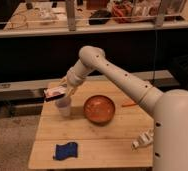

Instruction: Place the eraser in the ceramic cup

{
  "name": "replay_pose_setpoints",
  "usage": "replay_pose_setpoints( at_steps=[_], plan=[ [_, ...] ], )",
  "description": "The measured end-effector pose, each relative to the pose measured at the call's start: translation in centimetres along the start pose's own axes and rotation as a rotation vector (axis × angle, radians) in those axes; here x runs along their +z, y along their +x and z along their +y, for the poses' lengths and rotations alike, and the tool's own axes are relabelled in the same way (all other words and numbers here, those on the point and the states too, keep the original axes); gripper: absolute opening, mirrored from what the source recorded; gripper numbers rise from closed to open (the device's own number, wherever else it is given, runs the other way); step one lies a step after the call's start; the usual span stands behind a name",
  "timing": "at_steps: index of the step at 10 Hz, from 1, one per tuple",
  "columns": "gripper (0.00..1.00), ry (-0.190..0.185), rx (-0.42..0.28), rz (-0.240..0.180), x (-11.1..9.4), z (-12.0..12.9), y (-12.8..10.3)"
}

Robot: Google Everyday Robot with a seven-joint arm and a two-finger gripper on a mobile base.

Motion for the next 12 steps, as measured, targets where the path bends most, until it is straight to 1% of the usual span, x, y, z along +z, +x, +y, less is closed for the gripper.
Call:
replay_pose_setpoints(
  at_steps=[1, 2, 3, 4, 5, 6, 7, 8, 9, 11, 12],
  plan=[
    [0.00, 0.023, -0.024, -0.127, -0.3, 0.1, 0.1],
    [0.00, 0.042, -0.053, -0.231, -0.6, 0.1, 0.0],
    [0.00, 0.055, -0.083, -0.327, -0.7, 0.1, -0.3],
    [0.00, 0.069, -0.124, -0.408, -0.8, -0.1, -0.9],
    [0.00, 0.073, -0.147, -0.450, -0.8, -0.2, -1.3],
    [0.00, 0.081, -0.177, -0.512, -0.9, -0.4, -1.8],
    [0.00, 0.073, -0.193, -0.554, -0.7, -0.4, -2.1],
    [0.00, 0.056, -0.211, -0.615, -0.1, -0.5, -2.8],
    [0.00, 0.036, -0.217, -0.645, 0.6, -0.7, -3.4],
    [0.00, -0.030, -0.224, -0.697, 2.6, -0.8, -5.3],
    [0.00, -0.047, -0.217, -0.705, 3.2, -0.7, -5.7]
  ],
)
